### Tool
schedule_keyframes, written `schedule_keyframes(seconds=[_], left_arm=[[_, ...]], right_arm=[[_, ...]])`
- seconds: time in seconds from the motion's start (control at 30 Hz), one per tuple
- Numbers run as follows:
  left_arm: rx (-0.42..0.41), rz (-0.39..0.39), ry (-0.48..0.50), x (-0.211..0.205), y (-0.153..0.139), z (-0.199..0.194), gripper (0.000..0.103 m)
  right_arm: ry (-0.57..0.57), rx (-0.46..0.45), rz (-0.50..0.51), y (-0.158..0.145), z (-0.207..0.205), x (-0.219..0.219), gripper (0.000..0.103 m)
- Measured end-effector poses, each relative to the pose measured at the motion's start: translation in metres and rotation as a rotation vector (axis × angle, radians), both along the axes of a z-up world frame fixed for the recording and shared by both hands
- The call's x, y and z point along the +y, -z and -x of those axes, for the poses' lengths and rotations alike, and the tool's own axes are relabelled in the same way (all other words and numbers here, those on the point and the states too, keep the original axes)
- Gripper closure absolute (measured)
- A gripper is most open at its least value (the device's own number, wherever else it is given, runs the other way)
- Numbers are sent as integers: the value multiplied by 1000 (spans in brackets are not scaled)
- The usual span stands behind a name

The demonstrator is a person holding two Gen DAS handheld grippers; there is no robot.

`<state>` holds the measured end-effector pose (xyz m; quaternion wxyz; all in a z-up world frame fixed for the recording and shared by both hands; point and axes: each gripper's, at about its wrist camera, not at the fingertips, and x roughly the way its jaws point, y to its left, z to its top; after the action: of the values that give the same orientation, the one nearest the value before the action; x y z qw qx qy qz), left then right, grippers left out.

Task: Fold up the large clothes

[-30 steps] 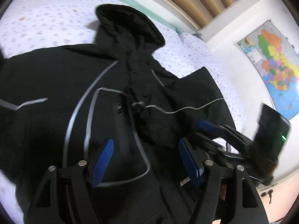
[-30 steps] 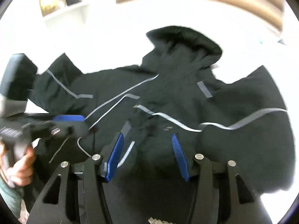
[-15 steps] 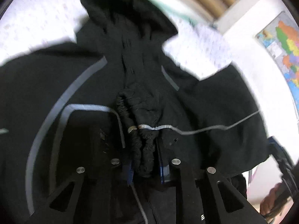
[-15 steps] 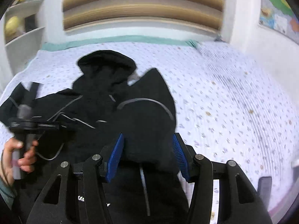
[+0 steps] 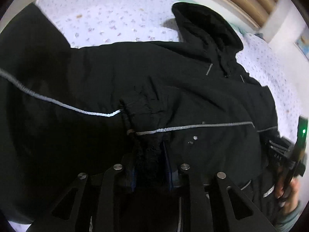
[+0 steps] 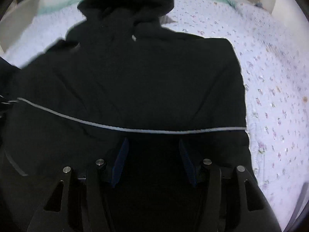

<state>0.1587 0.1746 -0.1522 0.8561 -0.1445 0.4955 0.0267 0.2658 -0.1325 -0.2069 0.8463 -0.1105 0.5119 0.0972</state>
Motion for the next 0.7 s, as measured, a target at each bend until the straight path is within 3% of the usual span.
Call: schedule_keyframes(seconds=[0.17,0.2,0.23,0.3,0.4,0.5,0.6,0.7], left_arm=[[-139,30,-16,6,-34,19,64],[-199,31,-14,6,-48,28,62],[-241,36,-6,5,-58,34,54],[-280,61,19,-1,-71,40,43],[-273,101,67,-9,-69,28,43],[-185,172,64,-7,-39,5,44],[-58,201,50,-9,9,-13,55],[-73,155,71,-17,10,-10,55]], right_arm=[[21,42,1,-15,-1,-3,45],[23,42,-15,-24,2,-3,45],[12,33,-54,-35,6,0,45],[-20,-2,-132,-56,15,11,45],[-70,-59,-187,-83,29,39,45],[-119,-103,-178,-94,36,76,45],[-136,-105,-161,-81,35,97,45],[-109,-50,-159,-50,25,108,50]])
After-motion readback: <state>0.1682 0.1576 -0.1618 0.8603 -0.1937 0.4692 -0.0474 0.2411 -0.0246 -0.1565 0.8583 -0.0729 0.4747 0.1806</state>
